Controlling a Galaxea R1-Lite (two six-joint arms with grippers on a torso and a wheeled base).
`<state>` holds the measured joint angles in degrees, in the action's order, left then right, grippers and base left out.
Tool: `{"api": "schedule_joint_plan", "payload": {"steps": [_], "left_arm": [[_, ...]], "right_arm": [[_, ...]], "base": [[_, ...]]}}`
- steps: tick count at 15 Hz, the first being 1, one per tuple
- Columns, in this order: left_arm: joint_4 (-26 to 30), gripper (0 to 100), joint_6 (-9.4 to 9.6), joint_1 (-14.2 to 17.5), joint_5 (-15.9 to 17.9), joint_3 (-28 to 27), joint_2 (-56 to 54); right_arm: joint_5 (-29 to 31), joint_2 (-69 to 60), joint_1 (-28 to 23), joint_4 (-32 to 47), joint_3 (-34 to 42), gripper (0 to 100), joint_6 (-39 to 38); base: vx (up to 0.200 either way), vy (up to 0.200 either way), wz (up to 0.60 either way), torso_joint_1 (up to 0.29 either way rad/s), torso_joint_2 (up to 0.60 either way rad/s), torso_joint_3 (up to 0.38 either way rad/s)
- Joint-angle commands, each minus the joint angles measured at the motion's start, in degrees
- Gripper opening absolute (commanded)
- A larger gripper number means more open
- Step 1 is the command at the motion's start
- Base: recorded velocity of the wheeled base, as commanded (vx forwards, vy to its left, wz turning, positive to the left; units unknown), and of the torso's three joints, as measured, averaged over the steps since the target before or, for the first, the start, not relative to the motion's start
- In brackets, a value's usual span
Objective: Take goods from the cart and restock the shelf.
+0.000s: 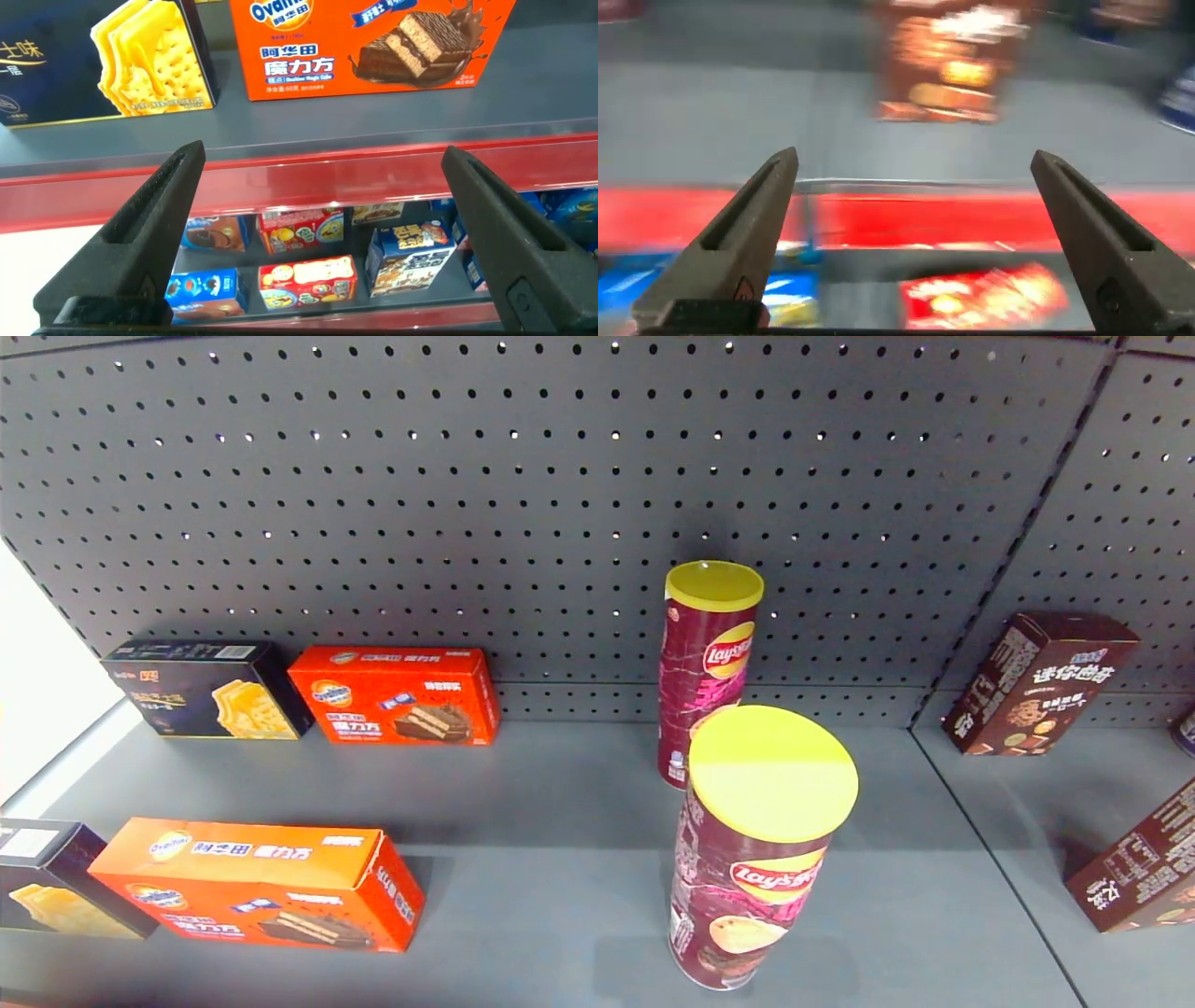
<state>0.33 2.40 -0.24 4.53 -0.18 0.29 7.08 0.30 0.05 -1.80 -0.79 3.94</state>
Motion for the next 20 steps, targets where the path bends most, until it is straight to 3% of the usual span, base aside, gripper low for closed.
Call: {"api": "schedule_joint_plan", "payload": {"steps": [1,2,3,4,5,6,7,8,20], "left_arm": [[0.02,100,-0.03,-0.11,0.04,0.01,0.32],[0.02,100,0.06,-0.11,0.04,0.01,0.41],[0.02,100,-0.03,-0.11,0.04,0.01,0.41],[0.02,100,-0.03,-0.02,-0.05,0.01,0.41],[0.02,100,-0.03,-0.02,-0.05,0.01,0.32],[0.02,100,-0.03,-0.11,-0.05,0.01,0.32],[0.02,100,0.06,-0.11,0.04,0.01,0.41],[0.02,100,0.06,-0.11,0.04,0.01,0.41],[-0.15,100,0.24,0.07,-0.05,0.18,-0.03]], "right_arm": [[-8.58,0.13,0.04,-0.04,0.0,100,0.02],[-13.06,0.13,0.04,0.4,-0.09,100,0.02],[-7.43,0.13,-0.05,0.13,0.0,100,-0.07],[3.64,0.13,-0.05,-0.83,0.62,100,-1.39],[8.65,0.13,0.04,-1.36,0.7,100,-2.97],[4.26,0.13,0.04,-1.36,0.7,100,-3.15],[-7.26,0.13,0.04,-0.74,0.79,100,-2.88],[-9.02,0.22,0.04,2.6,0.62,100,-2.88],[-8.31,0.13,-0.05,2.24,0.62,100,-3.41]], "base": [[0.0,0.0,0.0,0.0,0.0,0.0],[0.0,0.0,0.0,0.0,0.0,0.0],[0.0,0.0,0.0,0.0,0.0,0.0],[0.0,0.0,0.0,0.0,0.0,0.0],[0.0,0.0,0.0,0.0,0.0,0.0],[0.0,0.0,0.0,0.0,0.0,0.0],[0.0,0.0,0.0,0.0,0.0,0.0],[0.0,0.0,0.0,0.0,0.0,0.0],[0.0,0.0,0.0,0.0,0.0,0.0]]}}
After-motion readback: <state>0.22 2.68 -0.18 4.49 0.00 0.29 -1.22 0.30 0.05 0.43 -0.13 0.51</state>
